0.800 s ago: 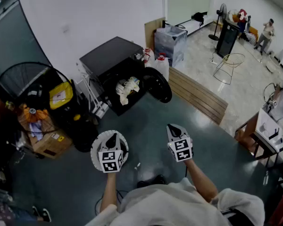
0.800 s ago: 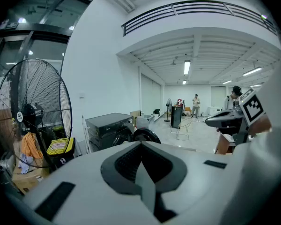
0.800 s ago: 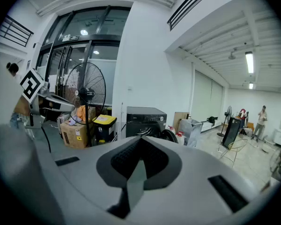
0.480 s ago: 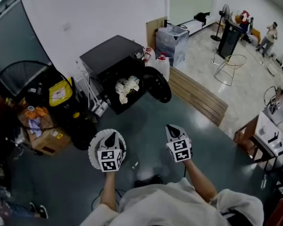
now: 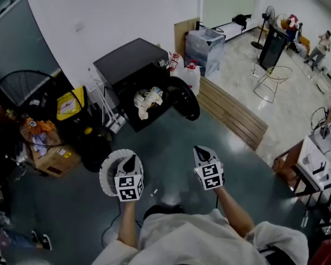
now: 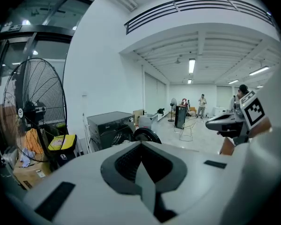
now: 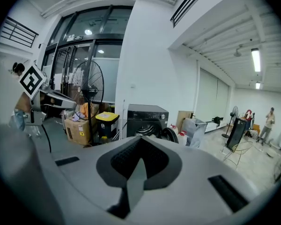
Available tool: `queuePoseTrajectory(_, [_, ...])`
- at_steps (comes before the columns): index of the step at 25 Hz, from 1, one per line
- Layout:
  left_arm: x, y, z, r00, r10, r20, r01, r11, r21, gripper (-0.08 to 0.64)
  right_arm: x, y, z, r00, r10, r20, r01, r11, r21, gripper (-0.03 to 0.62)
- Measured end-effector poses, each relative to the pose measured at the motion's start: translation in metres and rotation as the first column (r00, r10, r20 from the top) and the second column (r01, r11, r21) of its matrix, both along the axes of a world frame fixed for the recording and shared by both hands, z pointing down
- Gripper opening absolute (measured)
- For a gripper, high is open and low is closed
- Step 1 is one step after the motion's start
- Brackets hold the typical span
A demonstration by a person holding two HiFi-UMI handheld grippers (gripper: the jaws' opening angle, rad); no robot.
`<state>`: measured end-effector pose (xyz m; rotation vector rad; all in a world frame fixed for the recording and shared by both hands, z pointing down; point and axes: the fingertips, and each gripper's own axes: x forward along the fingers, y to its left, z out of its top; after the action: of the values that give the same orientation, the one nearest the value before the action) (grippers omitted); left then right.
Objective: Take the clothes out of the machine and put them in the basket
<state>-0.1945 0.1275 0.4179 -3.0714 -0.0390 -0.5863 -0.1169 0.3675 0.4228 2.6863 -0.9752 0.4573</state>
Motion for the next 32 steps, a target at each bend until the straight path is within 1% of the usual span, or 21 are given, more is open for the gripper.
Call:
queuePoseTrajectory(7, [0.027,-0.005,0.013,1.0,0.002,0.016,-0.002,1.0,-0.004,0.018,0.025,-0.008,0.012,1.0,-0.008,0.02,0.008,1.0,-0.014,0.021])
queuePoseTrajectory(12, [0.056,-0.01,0.021,0.999,0.023,0.022,-0.023,1.0,-0.01,0.018,0.049,-0.018,0.017,1.0,-0.009,0.018,0.01,1.0,-0.027,0.021])
queuePoseTrajectory(15, [0.081,-0.013,0.026,0.999,0.04,0.023,-0.04,0.999,-0.019,0.018,0.071,-0.025,0.02,1.0,-0.009,0.017,0.009,0.999,-0.036,0.021])
queuePoseTrajectory(22, [0.166,-0.04,0.04,0.995,0.098,0.027,-0.097,0.995,-0.03,0.018,0.142,-0.06,0.03,1.0,0.016,0.012,-0.015,0.999,-0.047,0.021])
queuePoseTrajectory(27, [0.244,-0.075,0.031,0.99,0.141,0.019,-0.141,0.99,-0.028,0.018,0.206,-0.099,0.022,0.999,0.039,0.005,-0.039,0.998,-0.042,0.021])
queuePoseTrajectory(32, [0.314,-0.111,0.019,0.986,0.164,0.011,-0.163,0.986,-0.025,0.018,0.267,-0.134,0.013,0.998,0.061,0.004,-0.061,0.997,-0.043,0.021])
